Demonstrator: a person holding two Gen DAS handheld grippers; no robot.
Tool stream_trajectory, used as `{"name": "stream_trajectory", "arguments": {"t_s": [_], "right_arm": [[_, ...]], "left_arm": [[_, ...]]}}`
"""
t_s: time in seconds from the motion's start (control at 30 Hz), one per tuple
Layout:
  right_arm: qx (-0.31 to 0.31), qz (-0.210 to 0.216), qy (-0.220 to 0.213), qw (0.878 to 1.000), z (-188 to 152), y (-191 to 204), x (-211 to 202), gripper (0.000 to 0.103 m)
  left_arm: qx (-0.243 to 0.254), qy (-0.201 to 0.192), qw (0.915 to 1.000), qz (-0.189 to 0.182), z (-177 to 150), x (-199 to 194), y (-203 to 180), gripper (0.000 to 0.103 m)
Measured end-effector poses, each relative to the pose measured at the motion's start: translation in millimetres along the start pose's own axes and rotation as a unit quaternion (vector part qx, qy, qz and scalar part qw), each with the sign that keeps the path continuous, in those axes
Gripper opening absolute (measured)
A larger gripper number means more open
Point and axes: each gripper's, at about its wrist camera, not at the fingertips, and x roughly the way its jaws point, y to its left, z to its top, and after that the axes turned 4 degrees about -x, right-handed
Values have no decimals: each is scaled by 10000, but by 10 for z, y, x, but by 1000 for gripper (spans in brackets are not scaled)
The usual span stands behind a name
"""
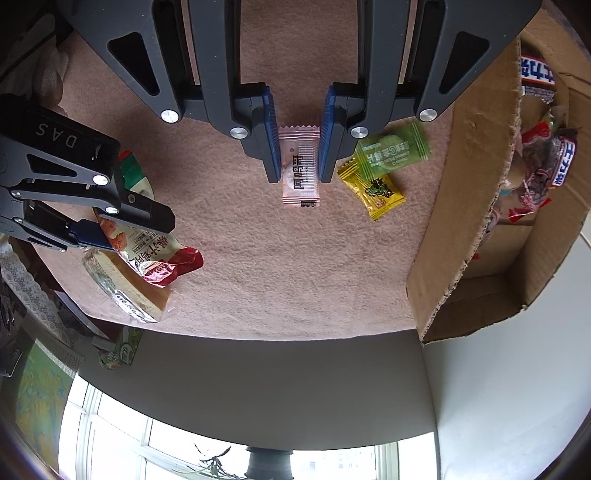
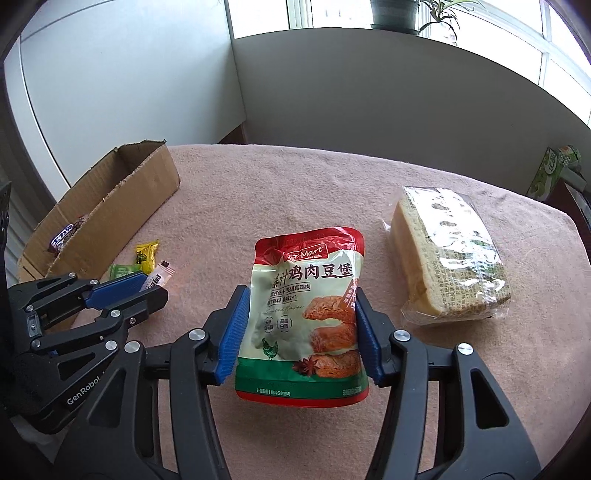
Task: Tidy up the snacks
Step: 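Grasp the pink candy with the left gripper while the right grasps the red-and-white pouch, then carry the pink candy and pouch into the box and open both grippers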
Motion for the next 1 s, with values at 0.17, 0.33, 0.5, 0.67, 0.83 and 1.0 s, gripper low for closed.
{"name": "stream_trajectory", "arguments": {"t_s": [0.17, 0.33, 0.5, 0.67, 0.83, 1.0], "right_arm": [[104, 115, -372, 9992, 91, 32, -244, 56], [96, 342, -693, 9970, 214, 180, -427, 56], [-21, 628, -887, 9941, 357, 461, -497, 56], [-162, 945, -962, 9907, 480, 812, -460, 56], [-319, 1186, -950, 9879, 559, 1182, -333, 56], [-563, 1364, -905, 9849, 644, 1586, -158, 56]], "left_arm": [[-57, -308, 9994, -114, -8, -288, 20, 19], [-213, -746, 9969, -87, -31, -678, 207, 19], [-487, -1096, 9927, 103, -39, -876, 466, 19], [-790, -1245, 9886, 311, -49, -908, 731, 18], [-1148, -1347, 9829, 497, -95, -988, 1039, 18], [-1413, -1400, 9777, 679, -158, -1022, 1291, 18]]}}
